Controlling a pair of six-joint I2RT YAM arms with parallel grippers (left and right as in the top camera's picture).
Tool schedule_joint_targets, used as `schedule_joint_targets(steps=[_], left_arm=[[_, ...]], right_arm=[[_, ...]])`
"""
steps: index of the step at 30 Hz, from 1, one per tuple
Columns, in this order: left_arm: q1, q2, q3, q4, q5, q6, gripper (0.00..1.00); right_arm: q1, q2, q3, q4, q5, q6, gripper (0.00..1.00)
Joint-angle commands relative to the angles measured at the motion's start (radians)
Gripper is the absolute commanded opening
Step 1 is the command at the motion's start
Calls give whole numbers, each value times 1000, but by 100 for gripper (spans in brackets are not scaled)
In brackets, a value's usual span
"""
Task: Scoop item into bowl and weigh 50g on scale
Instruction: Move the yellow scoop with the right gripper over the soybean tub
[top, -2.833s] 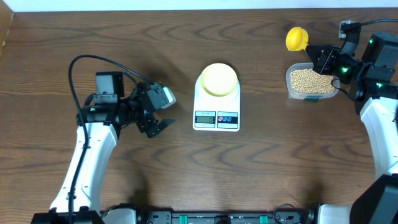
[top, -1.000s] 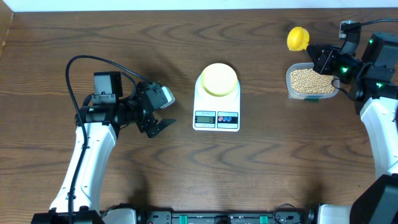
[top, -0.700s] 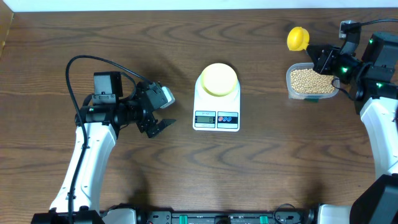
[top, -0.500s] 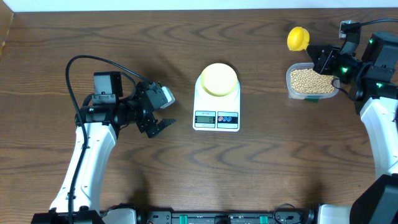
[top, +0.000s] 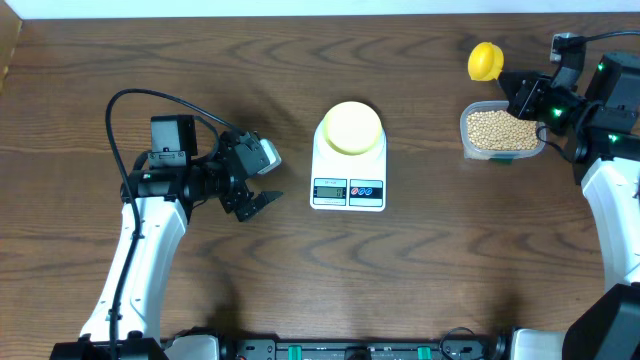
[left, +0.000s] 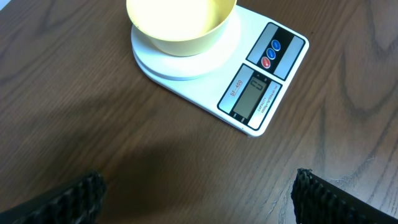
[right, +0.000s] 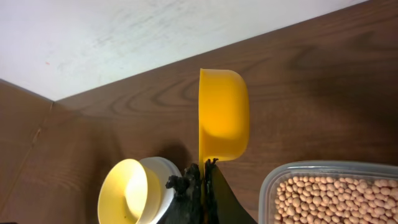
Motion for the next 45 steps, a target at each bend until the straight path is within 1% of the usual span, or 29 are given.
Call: schedule_joint_targets(steps=[1,3,6,10,16,19,26,30,33,39,45], left_arm=[[3,4,6,1,-5,10,98],[3,4,6,1,-6,10,98],[3,4,6,1,-5,10,98],[3,4,6,1,-6,10,97],[3,4,6,1,-6,10,98],[3,4,6,1,-5,10,98],[3,4,6,1,-5,10,98],[3,4,6,1,-6,10,98],[3,4,6,1,-6,10,97],[3,4,6,1,-6,10,97],[3,4,6,1,-6,10,97]], right_arm=[[-7,-24,54,-22,20,12,1],[-7,-24,87,-81,43,2,1],[-7,-24,156,-199,112,-55,1],[-7,-24,229,-291,192,-95,1],[-7,-24,278,-318,250,-121,1],[-7,-24,282,-327,252,-145,1],[-7,-24,283,-347,256,-146,1],[-7,-24,283,-352,281,-93,1],[-7,-24,282,-360,280,-23,1],[-7,-23,282,-412,282,10,1],[-7,-23,282,-469,335,91,1]])
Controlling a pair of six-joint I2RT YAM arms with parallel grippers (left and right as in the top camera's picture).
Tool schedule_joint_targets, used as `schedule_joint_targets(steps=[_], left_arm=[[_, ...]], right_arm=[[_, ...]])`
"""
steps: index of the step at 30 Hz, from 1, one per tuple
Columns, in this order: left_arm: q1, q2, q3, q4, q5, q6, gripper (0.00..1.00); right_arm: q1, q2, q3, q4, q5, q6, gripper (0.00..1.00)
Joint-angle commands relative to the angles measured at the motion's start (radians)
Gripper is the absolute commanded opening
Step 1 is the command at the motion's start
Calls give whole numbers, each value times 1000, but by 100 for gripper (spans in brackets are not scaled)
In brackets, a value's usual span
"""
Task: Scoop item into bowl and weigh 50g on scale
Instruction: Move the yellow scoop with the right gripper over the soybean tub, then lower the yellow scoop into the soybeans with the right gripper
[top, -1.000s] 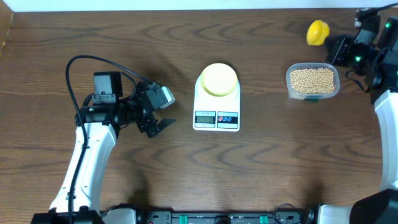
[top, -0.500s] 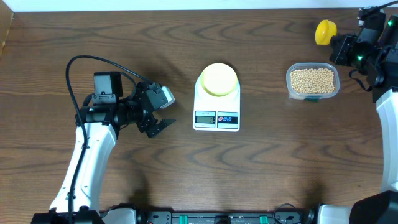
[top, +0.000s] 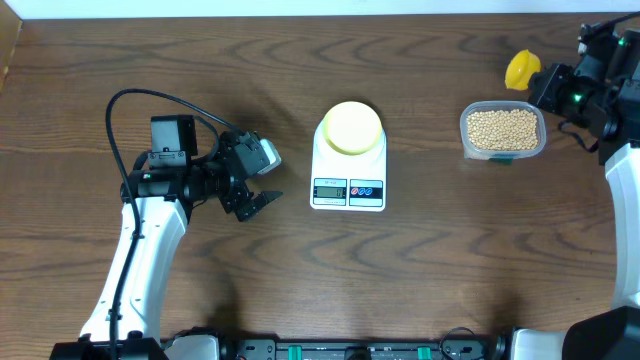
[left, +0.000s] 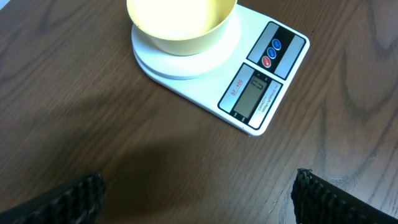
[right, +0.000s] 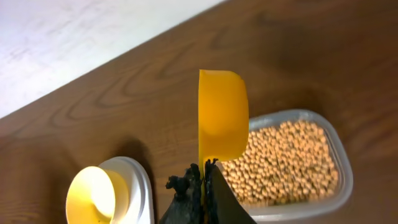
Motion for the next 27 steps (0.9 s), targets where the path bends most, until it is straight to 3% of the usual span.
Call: schedule_joint_targets(steps=[1,11,27], left_arm=[[4,4,6,1,-2,10,97],[4,4,6,1,-2,10,98],[4,4,6,1,-2,10,98]], right_arm=[[-7,-20,24,-27,45,75,1],[-7,-19,24,-157,116,144,1],[40,15,31,-190,153,201,2]])
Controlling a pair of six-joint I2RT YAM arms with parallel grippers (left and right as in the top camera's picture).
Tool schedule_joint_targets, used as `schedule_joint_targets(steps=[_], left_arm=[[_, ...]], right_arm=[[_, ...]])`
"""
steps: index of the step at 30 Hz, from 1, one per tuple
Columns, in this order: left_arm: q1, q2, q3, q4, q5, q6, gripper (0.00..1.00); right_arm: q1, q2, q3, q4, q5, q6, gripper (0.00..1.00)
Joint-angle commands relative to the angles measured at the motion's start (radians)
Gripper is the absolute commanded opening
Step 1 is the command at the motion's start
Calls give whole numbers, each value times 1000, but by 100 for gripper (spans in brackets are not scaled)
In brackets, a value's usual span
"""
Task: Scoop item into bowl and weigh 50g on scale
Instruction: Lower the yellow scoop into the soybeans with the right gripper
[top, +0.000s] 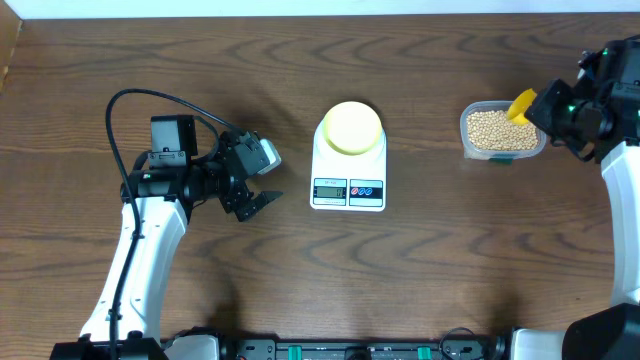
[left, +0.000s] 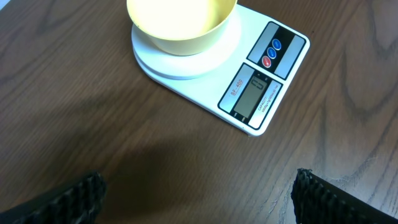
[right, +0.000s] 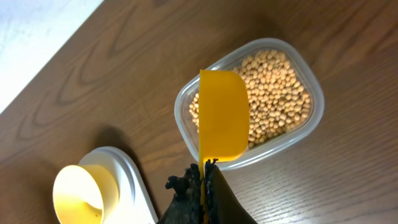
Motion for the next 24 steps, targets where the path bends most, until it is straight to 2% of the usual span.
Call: schedule_joint_targets(steps=[1,8,16,24], left_arm=[[3,4,6,1,-3,10,98],[3,4,6,1,-2,10,97],[3,4,6,1,-2,10,97],[3,4,6,1,-3,10,98]], right_arm=[[19,5,31,-14,40,14,2],[23,5,34,-36,176,-81,2],[23,5,34,-32,332,-292,1],[23,39,34,-48,343,-491,1]])
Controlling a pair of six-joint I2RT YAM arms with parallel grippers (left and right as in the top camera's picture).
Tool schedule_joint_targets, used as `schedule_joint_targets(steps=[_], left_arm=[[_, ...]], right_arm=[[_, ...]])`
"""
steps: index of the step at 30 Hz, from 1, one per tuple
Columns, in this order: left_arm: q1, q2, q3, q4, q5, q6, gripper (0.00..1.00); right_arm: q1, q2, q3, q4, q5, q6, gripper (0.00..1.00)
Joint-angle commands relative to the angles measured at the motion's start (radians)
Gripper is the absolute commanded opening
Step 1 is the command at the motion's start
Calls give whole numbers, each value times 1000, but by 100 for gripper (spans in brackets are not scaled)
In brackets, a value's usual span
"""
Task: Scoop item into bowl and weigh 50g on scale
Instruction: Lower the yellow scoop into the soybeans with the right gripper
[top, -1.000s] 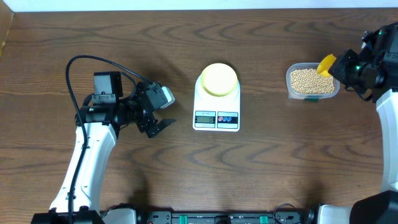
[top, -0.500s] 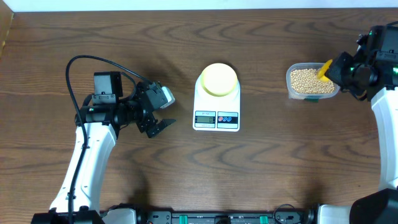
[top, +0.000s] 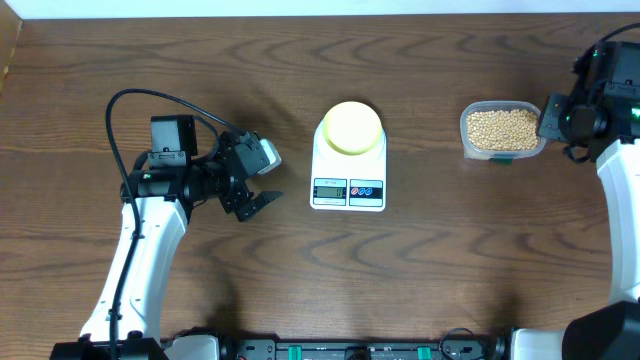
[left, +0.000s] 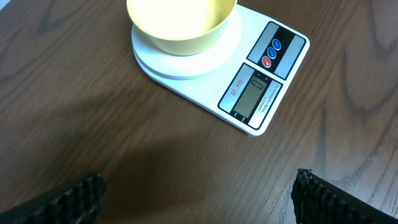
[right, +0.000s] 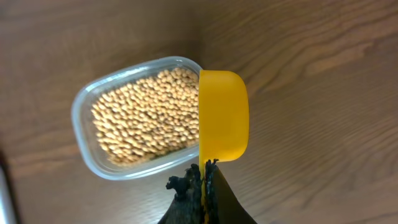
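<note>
A pale yellow bowl (top: 351, 127) sits on the white scale (top: 348, 190) mid-table; it also shows in the left wrist view as bowl (left: 180, 25) on scale (left: 255, 93). A clear tub of soybeans (top: 501, 131) stands at the right. My right gripper (right: 204, 167) is shut on the handle of a yellow scoop (right: 222, 115), which hangs at the right rim of the tub (right: 140, 118). In the overhead view the scoop is hidden under the right gripper (top: 556, 118). My left gripper (top: 258, 185) stands open left of the scale, with nothing between its fingers.
A black cable (top: 150, 100) loops over the left arm. The table's far edge meets a white wall (top: 300, 8).
My right gripper has turned and shifted, so the scoop now hangs at the tub's right rim instead of over the beans. The left arm has not moved.
The right gripper held the yellow scoop behind and left of the bean tub. Then it was at the tub's far right corner, then over the beans. Now it is at the tub's right side. The left gripper stayed open beside the scale throughout.
</note>
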Motion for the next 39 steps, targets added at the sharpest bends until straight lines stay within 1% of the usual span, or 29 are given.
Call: schedule_joint_targets(steps=[1,5,12,15,22,27,32,39], left_arm=[[3,4,6,1,-2,10,98],[3,4,6,1,-2,10,98],[3,4,6,1,-2,10,98],[3,4,6,1,-2,10,98],[3,4,6,1,-2,10,98],[3,4,6,1,-2,10,98],[3,4,6,1,-2,10,98],[3,4,6,1,-2,10,98]], right_arm=[[6,36,31,-6,3,-150,1],[5,74,83,-52,-87,-187,1],[5,176,331,-219,-212,-254,1],[6,228,382,-250,-266,-273,1],[8,326,383,-326,-286,-272,1],[9,331,380,-320,-277,-273,1],[11,345,373,-309,-238,-269,1],[39,379,372,-333,-128,-249,1]])
